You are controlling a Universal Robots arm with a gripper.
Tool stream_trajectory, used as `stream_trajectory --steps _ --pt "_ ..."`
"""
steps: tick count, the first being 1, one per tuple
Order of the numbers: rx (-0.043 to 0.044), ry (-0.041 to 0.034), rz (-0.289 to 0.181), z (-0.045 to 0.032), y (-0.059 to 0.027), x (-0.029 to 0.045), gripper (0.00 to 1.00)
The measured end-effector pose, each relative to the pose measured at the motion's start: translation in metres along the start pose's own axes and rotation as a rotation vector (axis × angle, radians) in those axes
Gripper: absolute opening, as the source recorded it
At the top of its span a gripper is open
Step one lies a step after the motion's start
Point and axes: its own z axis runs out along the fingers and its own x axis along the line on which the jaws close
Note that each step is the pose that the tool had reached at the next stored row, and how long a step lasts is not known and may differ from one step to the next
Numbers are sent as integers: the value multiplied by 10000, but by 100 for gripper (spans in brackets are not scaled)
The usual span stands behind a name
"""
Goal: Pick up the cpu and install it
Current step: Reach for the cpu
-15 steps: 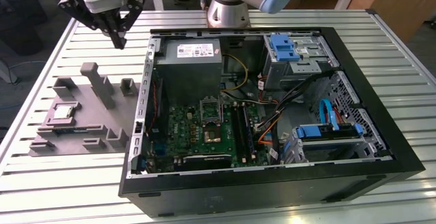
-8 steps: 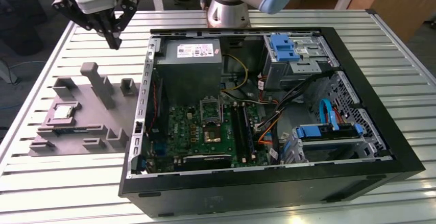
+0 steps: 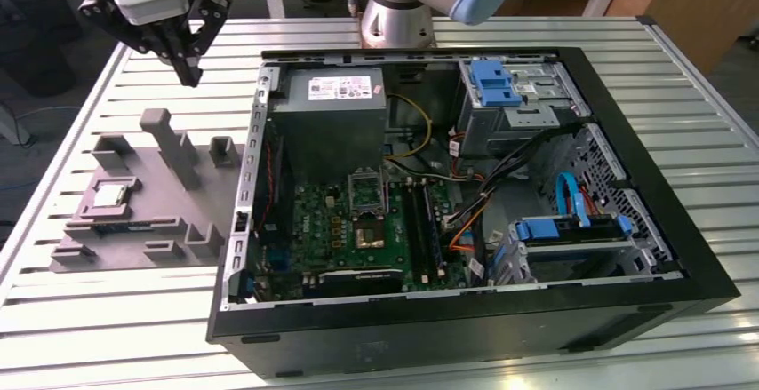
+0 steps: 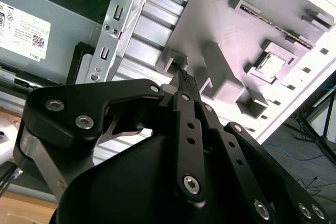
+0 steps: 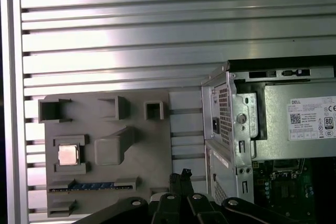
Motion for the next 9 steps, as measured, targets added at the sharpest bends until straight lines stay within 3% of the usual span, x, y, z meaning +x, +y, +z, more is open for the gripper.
stream_trajectory --steps 9 --pt "0 1 0 2 -3 36 11"
